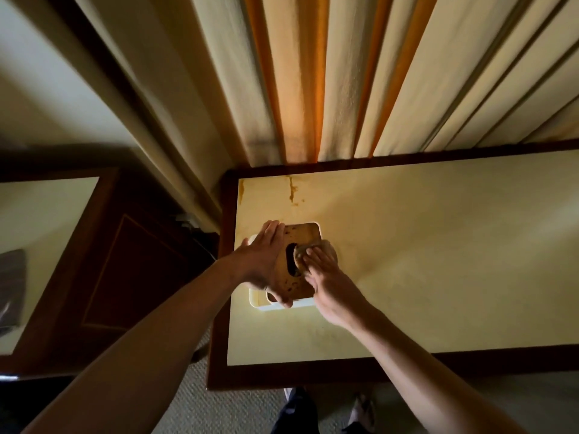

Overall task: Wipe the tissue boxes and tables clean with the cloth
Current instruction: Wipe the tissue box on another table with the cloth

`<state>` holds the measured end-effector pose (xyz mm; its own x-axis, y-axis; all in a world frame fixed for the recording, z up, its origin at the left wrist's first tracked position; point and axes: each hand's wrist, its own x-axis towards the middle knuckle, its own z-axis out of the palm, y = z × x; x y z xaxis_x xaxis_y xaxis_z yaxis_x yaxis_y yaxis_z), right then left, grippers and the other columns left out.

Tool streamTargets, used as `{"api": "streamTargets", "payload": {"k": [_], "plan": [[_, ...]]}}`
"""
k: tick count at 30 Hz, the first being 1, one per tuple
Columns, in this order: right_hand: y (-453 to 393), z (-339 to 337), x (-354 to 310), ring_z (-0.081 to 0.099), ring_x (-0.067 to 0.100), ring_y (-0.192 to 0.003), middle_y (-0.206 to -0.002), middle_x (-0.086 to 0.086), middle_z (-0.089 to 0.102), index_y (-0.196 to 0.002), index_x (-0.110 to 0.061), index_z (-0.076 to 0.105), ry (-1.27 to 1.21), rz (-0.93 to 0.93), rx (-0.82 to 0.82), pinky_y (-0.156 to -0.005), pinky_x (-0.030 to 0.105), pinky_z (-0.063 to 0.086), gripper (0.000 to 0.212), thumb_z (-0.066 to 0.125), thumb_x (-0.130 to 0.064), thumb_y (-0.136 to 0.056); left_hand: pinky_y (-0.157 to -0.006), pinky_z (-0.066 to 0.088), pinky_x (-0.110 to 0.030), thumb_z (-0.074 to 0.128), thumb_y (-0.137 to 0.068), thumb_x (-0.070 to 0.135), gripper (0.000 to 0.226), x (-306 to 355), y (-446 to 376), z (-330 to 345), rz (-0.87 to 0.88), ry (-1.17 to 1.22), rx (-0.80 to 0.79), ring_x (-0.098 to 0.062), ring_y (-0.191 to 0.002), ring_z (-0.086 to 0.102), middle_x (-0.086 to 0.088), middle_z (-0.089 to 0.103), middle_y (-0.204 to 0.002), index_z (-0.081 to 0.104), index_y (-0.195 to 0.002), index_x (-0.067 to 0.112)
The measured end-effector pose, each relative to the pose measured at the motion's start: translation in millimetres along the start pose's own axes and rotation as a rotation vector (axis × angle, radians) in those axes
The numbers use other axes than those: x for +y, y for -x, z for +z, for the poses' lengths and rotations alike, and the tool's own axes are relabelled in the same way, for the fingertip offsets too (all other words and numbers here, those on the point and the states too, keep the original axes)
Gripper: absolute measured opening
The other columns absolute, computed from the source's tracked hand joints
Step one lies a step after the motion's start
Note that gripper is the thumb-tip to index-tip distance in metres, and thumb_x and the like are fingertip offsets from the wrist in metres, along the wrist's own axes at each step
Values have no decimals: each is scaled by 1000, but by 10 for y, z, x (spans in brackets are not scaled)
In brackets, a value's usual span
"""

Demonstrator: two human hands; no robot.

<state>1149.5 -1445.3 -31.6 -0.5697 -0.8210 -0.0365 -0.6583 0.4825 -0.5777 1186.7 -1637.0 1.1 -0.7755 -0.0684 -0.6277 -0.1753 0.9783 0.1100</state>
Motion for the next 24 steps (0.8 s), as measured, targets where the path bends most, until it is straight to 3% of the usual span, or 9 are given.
{"api": "streamTargets", "payload": {"k": [2,4,6,8,15,19,24], "plan": [[222,55,-6,2,20,-149,-160,9,15,-149,-4,30,5,-29,-51,-121,30,0,58,40,13,-94,-121,8,-60,75,-43,86,169,-1,-6,5,-7,17,-6,-19,-146,-33,0,-39,-158,-35,-149,13],[436,101,7,-8,6,-143,-160,-1,7,-152,-8,22,-31,-22,-72,-119,18,-3,60,37,10,-97,-122,4,-58,76,-44,85,168,3,0,5,-10,30,-7,-18,-145,-35,1,-40,-157,-35,-149,14],[591,117,-1,-9,1,-143,-159,-7,2,-154,-9,16,-69,3,-90,-108,2,-11,61,38,5,-99,-122,2,-57,77,-45,84,168,7,10,-2,-10,34,-12,-18,-144,-36,1,-41,-157,-35,-148,13],[650,104,-17,-5,1,-145,-159,-8,3,-154,-9,15,-93,25,-106,-103,-1,-13,61,41,1,-100,-122,3,-57,77,-44,84,169,7,7,-4,-11,39,-17,-18,-144,-36,0,-41,-156,-36,-148,14],[588,114,12,-16,0,-139,-163,-1,-1,-155,-9,10,-35,11,-132,-108,10,-17,62,38,1,-100,-123,3,-56,78,-47,82,167,-4,30,-3,8,54,-12,-19,-146,-32,1,-40,-157,-36,-148,14],[270,48,50,-6,16,-150,-161,1,-3,-153,-5,12,24,-5,-93,-106,11,-21,56,35,-1,-103,-123,7,-56,78,-47,82,166,-37,25,-9,24,46,5,-21,-149,-26,1,-34,-160,-33,-149,14],[-304,-144,119,-6,24,-150,-163,12,-2,-154,-6,5,170,12,-192,-115,28,-15,54,29,-9,-105,-122,7,-57,76,-45,84,166,-68,1,48,38,43,36,-19,-149,-25,4,-33,-159,-32,-150,16]]}}
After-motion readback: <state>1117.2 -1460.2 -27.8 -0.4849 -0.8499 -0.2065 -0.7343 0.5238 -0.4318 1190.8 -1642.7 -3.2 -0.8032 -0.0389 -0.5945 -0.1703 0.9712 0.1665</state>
